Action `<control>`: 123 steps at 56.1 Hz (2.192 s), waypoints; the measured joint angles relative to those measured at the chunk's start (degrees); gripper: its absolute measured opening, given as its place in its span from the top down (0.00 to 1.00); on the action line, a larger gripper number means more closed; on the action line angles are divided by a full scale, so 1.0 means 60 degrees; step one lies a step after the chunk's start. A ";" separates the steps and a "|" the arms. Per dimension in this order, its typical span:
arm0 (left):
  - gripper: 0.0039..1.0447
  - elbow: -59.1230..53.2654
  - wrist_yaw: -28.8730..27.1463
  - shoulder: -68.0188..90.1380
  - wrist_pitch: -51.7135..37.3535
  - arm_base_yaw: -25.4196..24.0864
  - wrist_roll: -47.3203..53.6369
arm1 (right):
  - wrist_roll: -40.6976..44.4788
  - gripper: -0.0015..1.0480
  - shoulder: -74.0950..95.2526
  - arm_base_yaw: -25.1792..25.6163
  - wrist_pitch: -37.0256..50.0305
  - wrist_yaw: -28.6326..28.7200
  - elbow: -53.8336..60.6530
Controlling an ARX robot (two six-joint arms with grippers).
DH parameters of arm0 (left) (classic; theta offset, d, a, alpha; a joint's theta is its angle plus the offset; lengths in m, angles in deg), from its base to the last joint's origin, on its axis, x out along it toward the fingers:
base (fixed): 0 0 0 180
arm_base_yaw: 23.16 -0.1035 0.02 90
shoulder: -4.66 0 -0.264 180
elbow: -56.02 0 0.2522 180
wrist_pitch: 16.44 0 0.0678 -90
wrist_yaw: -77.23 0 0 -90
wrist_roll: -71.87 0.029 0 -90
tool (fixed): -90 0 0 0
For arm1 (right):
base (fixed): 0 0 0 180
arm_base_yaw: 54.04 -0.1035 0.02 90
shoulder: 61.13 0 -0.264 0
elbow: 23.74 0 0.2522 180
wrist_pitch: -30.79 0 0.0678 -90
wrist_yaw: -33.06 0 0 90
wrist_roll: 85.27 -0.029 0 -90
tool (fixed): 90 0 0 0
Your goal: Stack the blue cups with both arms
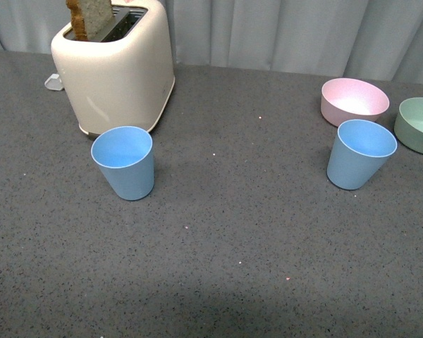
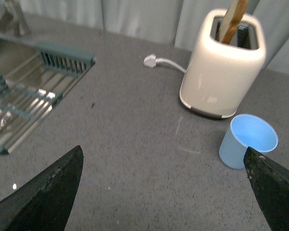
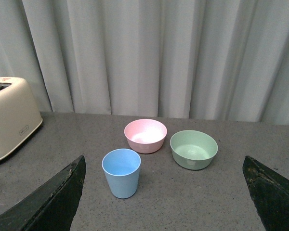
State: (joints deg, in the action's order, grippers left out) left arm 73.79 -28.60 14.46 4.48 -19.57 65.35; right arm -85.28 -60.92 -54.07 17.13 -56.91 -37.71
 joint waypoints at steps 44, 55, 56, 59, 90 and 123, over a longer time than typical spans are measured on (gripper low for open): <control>0.06 0.5530 0.2601 1.3835 -0.3541 0.0328 -0.1963 | 0.0000 0.09 0.0000 0.0000 -0.0004 0.0007 0.0004; 0.06 0.6721 0.2652 1.4998 -0.2761 0.0572 -0.2040 | 0.0000 0.09 0.0000 0.0000 -0.0004 0.0007 0.0004; 0.06 0.6779 0.2641 1.5052 -0.2718 0.0590 -0.2044 | 0.0000 0.09 0.0000 0.0000 -0.0004 0.0007 0.0004; 0.06 0.7071 0.2674 1.5358 -0.2535 0.0692 -0.2091 | 0.0000 0.09 0.0000 0.0000 -0.0004 0.0004 0.0004; 0.64 0.8925 0.2415 1.7427 -0.1534 0.1067 -0.2284 | 0.0000 0.09 0.0000 0.0000 -0.0004 0.0007 0.0004; 0.97 0.9238 0.2171 1.7238 -0.0940 0.1756 -0.2215 | 0.0000 0.09 0.0000 0.0000 -0.0004 0.0007 0.0004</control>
State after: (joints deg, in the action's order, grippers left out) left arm 129.22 -15.57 117.89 -1.16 -9.03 52.06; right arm -85.28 -60.92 -54.07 17.11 -56.86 -37.69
